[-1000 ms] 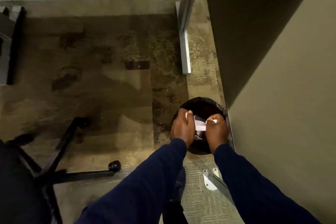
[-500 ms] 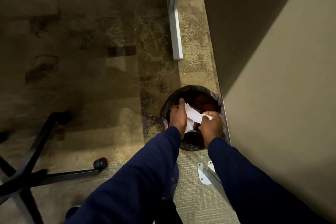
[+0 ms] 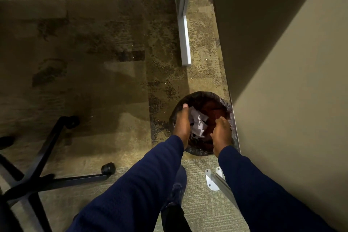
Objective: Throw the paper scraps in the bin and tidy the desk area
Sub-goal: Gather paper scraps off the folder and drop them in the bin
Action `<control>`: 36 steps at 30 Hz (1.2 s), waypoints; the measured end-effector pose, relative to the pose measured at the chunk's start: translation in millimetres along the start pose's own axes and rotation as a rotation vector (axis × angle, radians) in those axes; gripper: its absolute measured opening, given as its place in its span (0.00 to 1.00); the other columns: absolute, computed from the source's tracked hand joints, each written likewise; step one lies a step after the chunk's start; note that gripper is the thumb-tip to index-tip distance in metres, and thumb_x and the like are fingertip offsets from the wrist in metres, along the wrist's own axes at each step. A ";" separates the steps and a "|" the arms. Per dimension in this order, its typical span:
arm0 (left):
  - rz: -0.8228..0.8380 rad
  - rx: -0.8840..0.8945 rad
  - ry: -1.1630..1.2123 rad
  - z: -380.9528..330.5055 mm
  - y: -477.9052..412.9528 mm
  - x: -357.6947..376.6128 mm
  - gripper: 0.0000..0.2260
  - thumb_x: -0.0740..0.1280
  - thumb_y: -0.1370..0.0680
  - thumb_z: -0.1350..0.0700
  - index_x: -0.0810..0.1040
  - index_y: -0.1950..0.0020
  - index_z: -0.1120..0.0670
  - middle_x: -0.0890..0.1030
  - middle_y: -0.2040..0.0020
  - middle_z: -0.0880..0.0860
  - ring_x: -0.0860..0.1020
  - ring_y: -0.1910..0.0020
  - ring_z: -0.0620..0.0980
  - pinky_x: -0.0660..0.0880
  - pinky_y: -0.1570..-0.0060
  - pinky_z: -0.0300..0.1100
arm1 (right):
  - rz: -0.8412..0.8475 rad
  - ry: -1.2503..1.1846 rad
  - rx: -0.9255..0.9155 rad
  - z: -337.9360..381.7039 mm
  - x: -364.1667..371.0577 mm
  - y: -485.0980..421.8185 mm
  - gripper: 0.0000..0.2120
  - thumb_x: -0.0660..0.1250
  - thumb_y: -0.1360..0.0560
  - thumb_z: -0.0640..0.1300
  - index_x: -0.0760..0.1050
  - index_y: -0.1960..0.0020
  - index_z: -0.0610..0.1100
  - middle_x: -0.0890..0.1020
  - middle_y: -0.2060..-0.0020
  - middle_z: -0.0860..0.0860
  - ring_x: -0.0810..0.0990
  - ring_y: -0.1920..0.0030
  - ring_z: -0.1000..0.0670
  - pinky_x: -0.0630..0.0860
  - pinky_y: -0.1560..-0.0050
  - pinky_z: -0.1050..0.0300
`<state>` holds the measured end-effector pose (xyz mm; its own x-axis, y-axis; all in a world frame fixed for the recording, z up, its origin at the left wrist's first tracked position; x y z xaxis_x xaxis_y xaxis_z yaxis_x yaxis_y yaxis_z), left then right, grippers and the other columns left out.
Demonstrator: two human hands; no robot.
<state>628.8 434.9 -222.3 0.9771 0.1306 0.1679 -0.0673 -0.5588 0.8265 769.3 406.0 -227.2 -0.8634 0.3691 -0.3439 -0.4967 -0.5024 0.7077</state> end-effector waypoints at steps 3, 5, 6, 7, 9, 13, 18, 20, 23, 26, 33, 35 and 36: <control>-0.046 0.078 -0.103 -10.4 14.7 -15.4 0.20 0.56 0.20 0.37 0.72 0.40 0.51 0.77 0.45 0.51 0.76 0.45 0.50 0.74 0.44 0.49 | -0.082 0.101 -0.074 13.8 3.8 18.3 0.26 0.54 0.27 0.54 0.75 0.34 0.46 0.79 0.37 0.43 0.77 0.37 0.40 0.74 0.35 0.38; -0.101 0.145 -0.228 -20.2 27.8 -33.2 0.16 0.59 0.20 0.39 0.75 0.50 0.51 0.78 0.54 0.50 0.76 0.54 0.50 0.74 0.52 0.47 | -0.135 0.182 -0.161 26.8 12.6 37.3 0.17 0.56 0.27 0.51 0.79 0.51 0.44 0.83 0.54 0.43 0.81 0.49 0.37 0.78 0.50 0.45; -0.121 0.163 -0.275 -20.5 32.0 -34.6 0.16 0.60 0.20 0.39 0.75 0.52 0.51 0.78 0.56 0.51 0.76 0.56 0.51 0.74 0.52 0.48 | -0.151 0.210 -0.175 29.4 12.6 40.8 0.12 0.58 0.25 0.50 0.77 0.56 0.45 0.81 0.60 0.45 0.81 0.53 0.37 0.75 0.56 0.51; -0.142 0.179 -0.299 -24.5 41.0 -49.9 0.16 0.61 0.20 0.40 0.75 0.54 0.51 0.79 0.57 0.52 0.76 0.58 0.52 0.75 0.51 0.49 | -0.150 0.222 -0.195 34.7 22.8 53.2 0.10 0.59 0.23 0.49 0.76 0.57 0.46 0.81 0.61 0.46 0.80 0.55 0.39 0.70 0.57 0.53; -0.165 0.208 -0.326 -29.8 55.7 -66.8 0.16 0.62 0.20 0.41 0.75 0.56 0.53 0.80 0.60 0.53 0.77 0.60 0.53 0.76 0.52 0.50 | -0.142 0.243 -0.199 38.1 35.5 65.3 0.11 0.60 0.20 0.49 0.78 0.53 0.43 0.81 0.56 0.44 0.78 0.53 0.41 0.68 0.55 0.54; -0.243 0.275 -0.315 -50.1 88.1 -129.9 0.16 0.63 0.20 0.43 0.74 0.58 0.56 0.75 0.64 0.49 0.72 0.63 0.49 0.74 0.54 0.49 | -0.083 0.305 -0.262 48.9 87.6 115.1 0.14 0.60 0.19 0.52 0.78 0.51 0.42 0.80 0.58 0.47 0.79 0.51 0.41 0.72 0.52 0.51; -0.331 0.342 -0.307 -76.1 126.3 -219.3 0.14 0.62 0.20 0.42 0.73 0.59 0.50 0.74 0.65 0.47 0.72 0.64 0.47 0.73 0.56 0.47 | 0.013 0.299 -0.346 55.0 159.9 185.8 0.16 0.59 0.19 0.55 0.76 0.53 0.44 0.82 0.62 0.45 0.81 0.58 0.42 0.77 0.58 0.47; -0.376 0.356 -0.276 -84.6 145.3 -262.0 0.14 0.62 0.20 0.42 0.72 0.61 0.49 0.74 0.64 0.47 0.72 0.63 0.47 0.73 0.56 0.47 | 0.079 0.282 -0.367 54.1 194.0 217.8 0.15 0.59 0.19 0.55 0.76 0.53 0.44 0.83 0.59 0.42 0.81 0.56 0.40 0.78 0.52 0.42; -0.448 0.385 -0.237 -92.2 174.3 -323.0 0.14 0.63 0.20 0.44 0.72 0.61 0.50 0.74 0.61 0.50 0.72 0.62 0.48 0.72 0.56 0.46 | 0.118 0.289 -0.414 51.5 238.9 264.2 0.14 0.61 0.19 0.54 0.76 0.54 0.45 0.82 0.60 0.46 0.80 0.56 0.43 0.75 0.55 0.48; -0.514 0.406 -0.238 -95.4 202.2 -380.0 0.15 0.64 0.20 0.44 0.74 0.59 0.54 0.76 0.59 0.53 0.73 0.60 0.50 0.70 0.56 0.45 | 0.157 0.308 -0.473 46.3 282.5 310.6 0.13 0.62 0.19 0.53 0.75 0.56 0.45 0.79 0.63 0.50 0.77 0.60 0.47 0.66 0.60 0.53; -0.654 0.483 -0.294 -100.7 259.7 -472.6 0.13 0.64 0.19 0.47 0.77 0.54 0.56 0.77 0.53 0.54 0.76 0.54 0.52 0.74 0.49 0.49 | 0.318 0.314 -0.563 29.4 360.7 391.1 0.12 0.61 0.19 0.55 0.71 0.59 0.51 0.79 0.63 0.50 0.76 0.63 0.49 0.70 0.64 0.53; -0.727 0.513 -0.260 -89.7 284.6 -528.2 0.12 0.64 0.20 0.47 0.77 0.54 0.55 0.77 0.54 0.53 0.76 0.55 0.51 0.74 0.50 0.50 | 0.381 0.373 -0.600 9.6 404.4 435.2 0.11 0.61 0.20 0.57 0.71 0.58 0.53 0.80 0.61 0.50 0.77 0.61 0.49 0.72 0.62 0.52; -0.735 0.535 -0.285 -92.0 287.1 -527.5 0.11 0.64 0.20 0.47 0.76 0.54 0.55 0.76 0.55 0.52 0.75 0.55 0.51 0.74 0.51 0.49 | 0.395 0.359 -0.607 11.6 406.6 436.6 0.10 0.61 0.20 0.57 0.71 0.58 0.54 0.80 0.59 0.50 0.78 0.59 0.49 0.74 0.60 0.52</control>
<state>75.5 281.0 -24.2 0.7552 0.4332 -0.4919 0.6158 -0.7261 0.3060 202.4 345.7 -50.8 -0.9095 -0.1462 -0.3891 -0.0214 -0.9184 0.3950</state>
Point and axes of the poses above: each hand's wrist, its own y-axis away from the middle knuckle, its own x-axis out of the palm, z = x × y, the point moved 5 cm from there along -y, towards the middle knuckle
